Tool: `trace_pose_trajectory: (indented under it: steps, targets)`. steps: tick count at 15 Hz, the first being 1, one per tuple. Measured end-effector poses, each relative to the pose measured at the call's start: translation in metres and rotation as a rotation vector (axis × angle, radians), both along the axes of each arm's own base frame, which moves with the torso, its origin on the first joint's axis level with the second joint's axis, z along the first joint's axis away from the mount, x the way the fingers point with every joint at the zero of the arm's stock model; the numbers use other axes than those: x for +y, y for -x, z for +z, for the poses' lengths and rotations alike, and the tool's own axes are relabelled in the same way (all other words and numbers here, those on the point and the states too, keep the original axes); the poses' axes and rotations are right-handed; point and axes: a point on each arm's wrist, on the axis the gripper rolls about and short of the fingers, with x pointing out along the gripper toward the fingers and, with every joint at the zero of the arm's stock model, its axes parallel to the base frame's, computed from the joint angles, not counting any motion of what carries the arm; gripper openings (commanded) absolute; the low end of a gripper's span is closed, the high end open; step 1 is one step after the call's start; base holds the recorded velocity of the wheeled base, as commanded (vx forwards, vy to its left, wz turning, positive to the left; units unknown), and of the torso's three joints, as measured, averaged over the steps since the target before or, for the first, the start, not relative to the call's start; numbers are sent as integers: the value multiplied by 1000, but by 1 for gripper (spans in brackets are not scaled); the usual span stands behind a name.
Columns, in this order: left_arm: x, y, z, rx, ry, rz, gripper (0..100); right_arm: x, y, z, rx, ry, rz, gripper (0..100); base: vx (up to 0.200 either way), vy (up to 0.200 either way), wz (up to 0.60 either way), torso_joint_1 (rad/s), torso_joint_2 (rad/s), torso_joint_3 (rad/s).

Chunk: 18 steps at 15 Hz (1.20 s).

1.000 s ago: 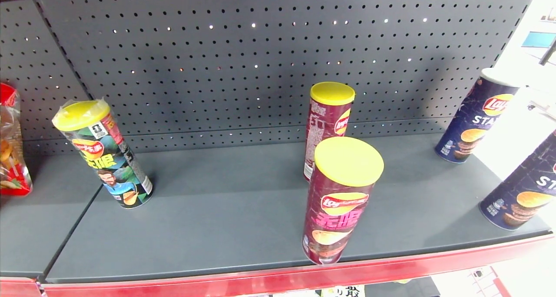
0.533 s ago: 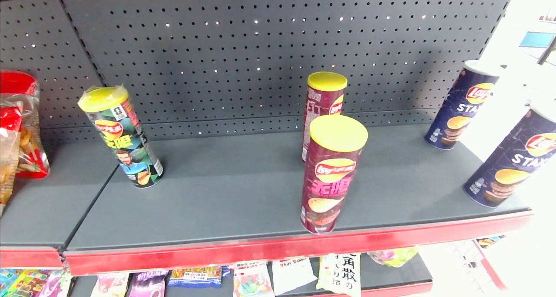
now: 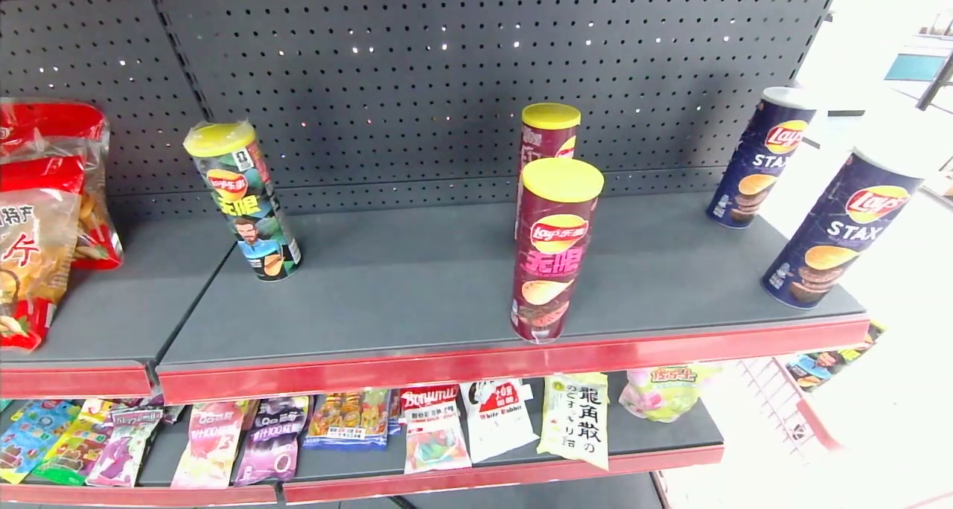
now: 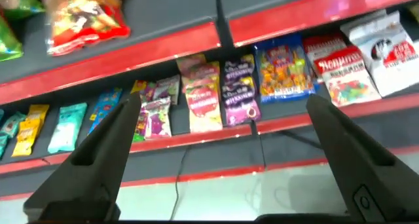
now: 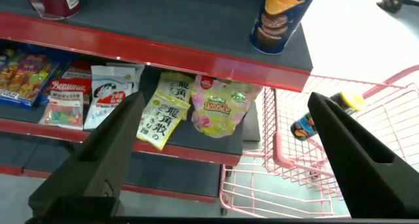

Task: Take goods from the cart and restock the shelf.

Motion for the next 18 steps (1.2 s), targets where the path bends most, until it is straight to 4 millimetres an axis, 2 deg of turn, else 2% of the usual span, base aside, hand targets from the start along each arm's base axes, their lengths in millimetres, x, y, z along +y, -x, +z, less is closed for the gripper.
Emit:
trace_pose_trajectory:
  steps: [18]
  targets:
    - [0,-2,-5,9,-2,-14,100,0,0,-6,17,5,0,100,0,-200,0,2,2,3]
